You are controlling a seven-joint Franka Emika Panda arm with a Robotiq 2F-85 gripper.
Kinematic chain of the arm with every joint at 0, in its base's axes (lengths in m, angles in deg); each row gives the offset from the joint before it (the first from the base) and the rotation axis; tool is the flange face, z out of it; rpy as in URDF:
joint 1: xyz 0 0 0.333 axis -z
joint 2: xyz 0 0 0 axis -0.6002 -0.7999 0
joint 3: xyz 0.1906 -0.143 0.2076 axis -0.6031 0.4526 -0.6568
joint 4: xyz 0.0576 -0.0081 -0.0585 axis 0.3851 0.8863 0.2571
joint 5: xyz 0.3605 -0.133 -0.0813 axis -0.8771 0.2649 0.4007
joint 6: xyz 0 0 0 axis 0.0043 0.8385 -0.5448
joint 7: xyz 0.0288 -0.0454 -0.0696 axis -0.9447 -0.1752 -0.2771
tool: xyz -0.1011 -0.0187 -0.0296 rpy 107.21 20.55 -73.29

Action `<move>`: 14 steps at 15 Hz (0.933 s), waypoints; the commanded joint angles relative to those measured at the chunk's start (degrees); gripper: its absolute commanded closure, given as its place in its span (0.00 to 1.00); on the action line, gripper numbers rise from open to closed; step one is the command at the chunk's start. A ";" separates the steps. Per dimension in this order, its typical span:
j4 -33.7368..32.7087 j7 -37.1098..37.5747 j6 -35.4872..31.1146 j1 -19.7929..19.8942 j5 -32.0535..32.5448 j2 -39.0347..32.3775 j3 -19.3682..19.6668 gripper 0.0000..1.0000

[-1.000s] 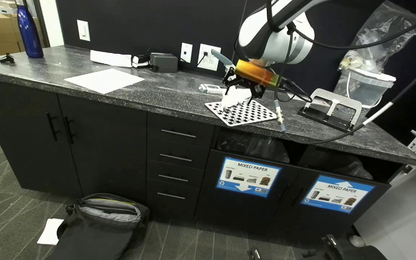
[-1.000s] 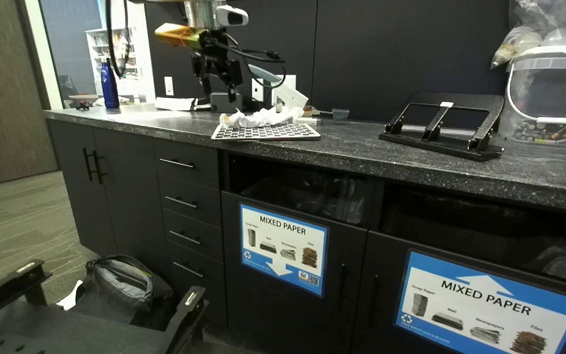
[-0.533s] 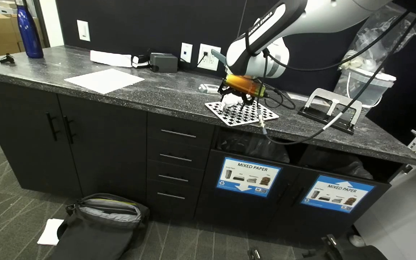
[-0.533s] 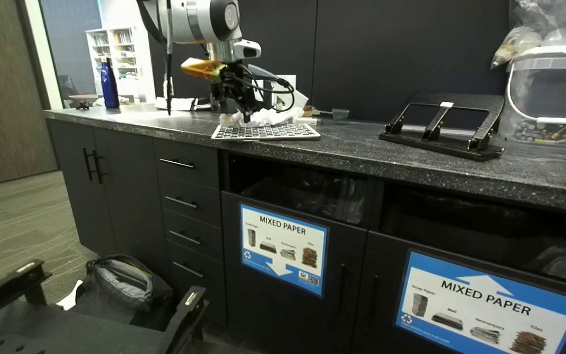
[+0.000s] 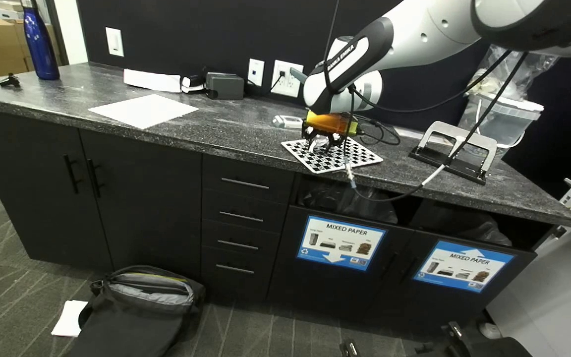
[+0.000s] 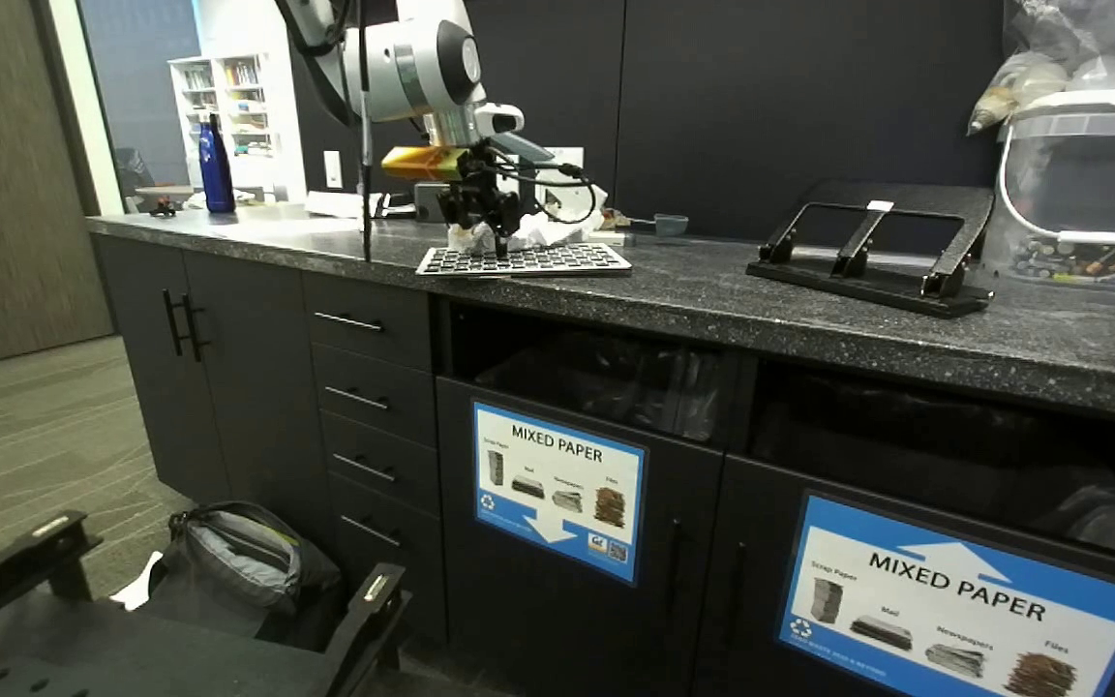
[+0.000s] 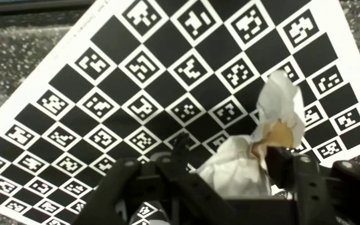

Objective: Put the papers in the bin to the left

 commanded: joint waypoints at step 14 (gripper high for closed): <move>18.44 -11.16 16.61 0.06 4.78 16.86 -7.30 0.90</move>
